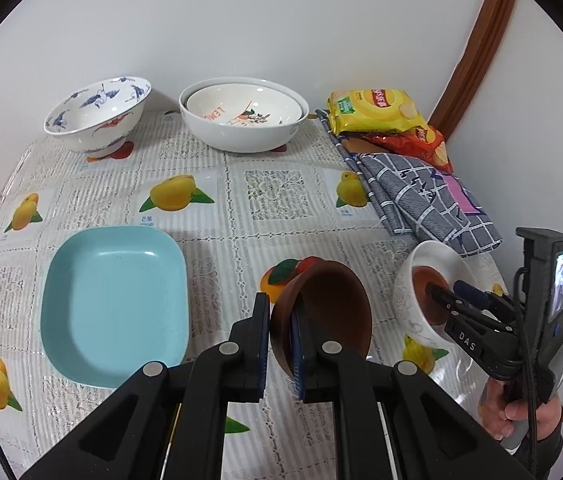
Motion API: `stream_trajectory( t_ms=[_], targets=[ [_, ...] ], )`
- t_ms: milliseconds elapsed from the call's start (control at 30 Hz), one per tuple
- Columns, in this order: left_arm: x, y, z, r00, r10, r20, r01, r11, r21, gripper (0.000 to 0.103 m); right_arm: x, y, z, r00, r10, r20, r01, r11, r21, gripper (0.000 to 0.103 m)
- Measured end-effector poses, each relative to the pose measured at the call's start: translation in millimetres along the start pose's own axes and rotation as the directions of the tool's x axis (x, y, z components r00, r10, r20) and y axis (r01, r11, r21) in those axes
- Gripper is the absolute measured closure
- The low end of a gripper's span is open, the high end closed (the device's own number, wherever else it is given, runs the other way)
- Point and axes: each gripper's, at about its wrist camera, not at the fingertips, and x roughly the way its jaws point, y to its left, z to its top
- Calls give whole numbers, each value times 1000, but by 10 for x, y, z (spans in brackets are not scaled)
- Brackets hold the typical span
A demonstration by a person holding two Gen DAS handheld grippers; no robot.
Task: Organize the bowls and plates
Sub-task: 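Lower the left gripper's brown bowl onto the other inside the white bowl, open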
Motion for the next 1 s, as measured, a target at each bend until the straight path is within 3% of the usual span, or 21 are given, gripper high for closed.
stream_trajectory(
  t_ms=[233, 500, 1000],
  targets=[
    [-111, -271, -10, 999, -32, 15, 32, 999, 29, 92, -336, -100, -49, 998, 33, 62, -33, 999, 14, 69],
    [-51, -753, -44, 995, -100, -9, 101, 992, 79, 92, -781, -529, -251, 991, 12, 133, -21, 997, 69, 68],
    [378, -1253, 25, 986, -149, -75, 156, 983, 100, 91, -945, -1132, -637, 991, -13, 130, -11, 983, 183, 62]
  ],
)
